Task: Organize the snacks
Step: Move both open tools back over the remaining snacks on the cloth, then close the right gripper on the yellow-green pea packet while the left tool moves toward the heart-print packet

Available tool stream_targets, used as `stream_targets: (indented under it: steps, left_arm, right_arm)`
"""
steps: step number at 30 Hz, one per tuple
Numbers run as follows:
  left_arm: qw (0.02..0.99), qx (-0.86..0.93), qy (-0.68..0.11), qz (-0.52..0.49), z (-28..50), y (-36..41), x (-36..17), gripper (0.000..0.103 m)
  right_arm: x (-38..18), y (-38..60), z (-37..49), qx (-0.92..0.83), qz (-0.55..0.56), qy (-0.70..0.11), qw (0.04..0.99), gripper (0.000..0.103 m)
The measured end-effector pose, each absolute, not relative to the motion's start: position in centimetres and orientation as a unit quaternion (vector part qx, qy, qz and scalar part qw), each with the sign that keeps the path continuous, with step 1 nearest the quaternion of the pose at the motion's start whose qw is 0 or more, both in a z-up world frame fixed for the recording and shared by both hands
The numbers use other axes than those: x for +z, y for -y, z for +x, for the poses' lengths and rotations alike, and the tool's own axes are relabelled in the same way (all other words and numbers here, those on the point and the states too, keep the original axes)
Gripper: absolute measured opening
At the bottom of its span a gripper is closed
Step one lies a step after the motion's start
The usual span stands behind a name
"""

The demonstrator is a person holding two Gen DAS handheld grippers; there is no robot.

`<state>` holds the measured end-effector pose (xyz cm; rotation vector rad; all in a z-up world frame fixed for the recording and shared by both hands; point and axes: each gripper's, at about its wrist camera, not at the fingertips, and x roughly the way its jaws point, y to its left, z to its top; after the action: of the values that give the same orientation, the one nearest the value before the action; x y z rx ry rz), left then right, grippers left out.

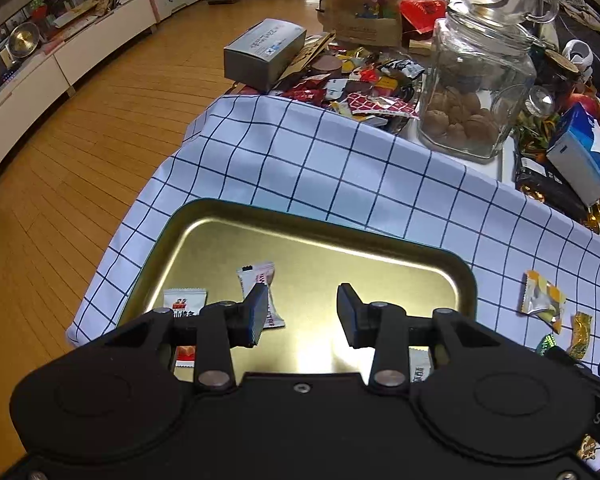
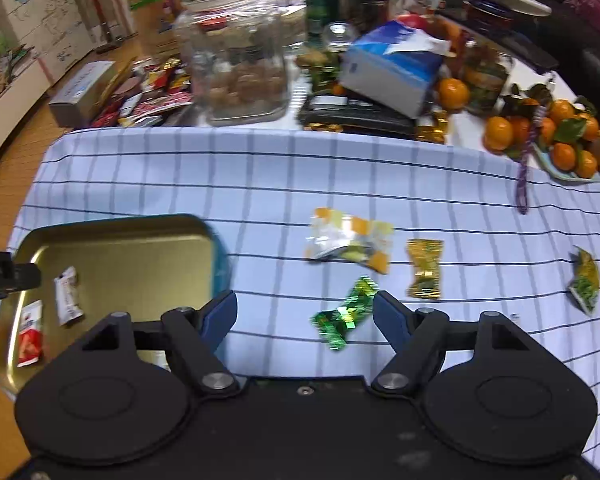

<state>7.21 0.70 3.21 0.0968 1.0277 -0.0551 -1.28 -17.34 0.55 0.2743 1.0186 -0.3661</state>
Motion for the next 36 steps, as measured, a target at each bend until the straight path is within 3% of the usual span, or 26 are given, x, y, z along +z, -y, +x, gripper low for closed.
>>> stream_targets:
  steps: [7,18,25,36]
  left_arm:
    - [0.878,-0.045,-0.468,0.082,6.0,3.3,3.5,0.048]
    - [0.841,-0.154,-0.515,0.071,5.4,9.3,2.8,0.048]
    - [0.825,-0.188,-0.521,0.116,3.6,13.0,1.5,0.048]
    - [0.824,-0.177,-0.519,0.144,2.4,16.5,-0.2,0.048]
  right_arm:
    - [1.1,22.3,-3.2,-0.216,0.138,-0.455,0.853,0.075]
    - [0.0,28.1,-7.1,-0.254,0.128,-0.46,0.841,0.065]
    - [-0.6,31.6,-9.9,-0.281,0.144,-0.466,0.827,0.06]
    - [-2.5,38.2,-13.5,-0.324,0.269,-0.468,0.777,0.059]
